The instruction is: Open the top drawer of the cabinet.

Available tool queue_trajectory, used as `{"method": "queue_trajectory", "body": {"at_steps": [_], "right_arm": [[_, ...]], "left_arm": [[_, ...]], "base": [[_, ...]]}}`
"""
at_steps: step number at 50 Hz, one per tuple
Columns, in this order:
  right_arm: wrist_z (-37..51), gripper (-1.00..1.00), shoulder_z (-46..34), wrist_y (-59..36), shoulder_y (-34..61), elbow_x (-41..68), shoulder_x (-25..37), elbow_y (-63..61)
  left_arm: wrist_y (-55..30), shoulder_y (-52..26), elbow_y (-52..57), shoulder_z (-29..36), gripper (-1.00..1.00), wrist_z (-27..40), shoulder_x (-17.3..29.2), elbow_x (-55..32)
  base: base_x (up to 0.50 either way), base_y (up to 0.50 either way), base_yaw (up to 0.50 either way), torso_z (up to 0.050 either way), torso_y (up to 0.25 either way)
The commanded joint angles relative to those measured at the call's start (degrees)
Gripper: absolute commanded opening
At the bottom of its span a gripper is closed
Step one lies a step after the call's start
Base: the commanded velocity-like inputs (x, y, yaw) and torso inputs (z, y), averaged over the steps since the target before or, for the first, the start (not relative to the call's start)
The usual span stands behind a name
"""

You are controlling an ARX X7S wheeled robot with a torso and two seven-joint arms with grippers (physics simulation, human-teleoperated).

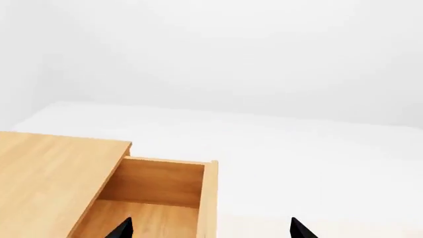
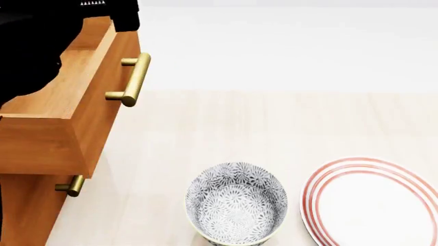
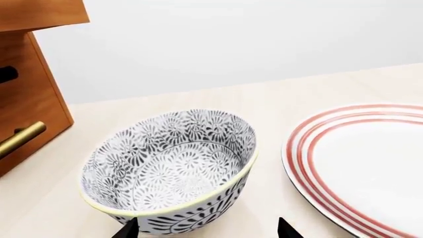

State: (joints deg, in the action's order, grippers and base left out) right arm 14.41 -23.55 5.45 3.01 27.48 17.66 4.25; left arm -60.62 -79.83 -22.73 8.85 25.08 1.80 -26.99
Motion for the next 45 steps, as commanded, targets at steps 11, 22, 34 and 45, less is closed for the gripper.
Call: {"method": "queue_trajectory", "body": {"at_steps": [11,22,34,45], "right_arm": [[-0.6,1.00,1.3,-0.7,0.5,-0.3,-0.8,-0.2],[-0.6,1.00,1.2,-0.4,0.4,-0.2,-0.7,0.0],[-0.8,1.00,0.9,0.0,0.3,-0.2,-0.7,0.4],[-0.6,1.00,0.6,-0.1,0.2,-0.1,-0.5,0.1]], "left_arm": [[3.9,-5.8,-11.0,-9.1,1.00,9.3,-1.1,-10.4],[5.7,-6.4,-12.5,-10.6,1.00,13.9,-0.8,-14.3],[7.1,-5.9,-14.2,-12.7,1.00,17.5,-1.0,-19.4],[8.7,-5.2,-15.0,-13.4,1.00,19.7,-0.7,-23.8]], "base": [[0.00,0.00,0.00,0.000,0.000],[0.00,0.00,0.00,0.000,0.000],[0.00,0.00,0.00,0.000,0.000],[0.00,0.00,0.00,0.000,0.000]]}}
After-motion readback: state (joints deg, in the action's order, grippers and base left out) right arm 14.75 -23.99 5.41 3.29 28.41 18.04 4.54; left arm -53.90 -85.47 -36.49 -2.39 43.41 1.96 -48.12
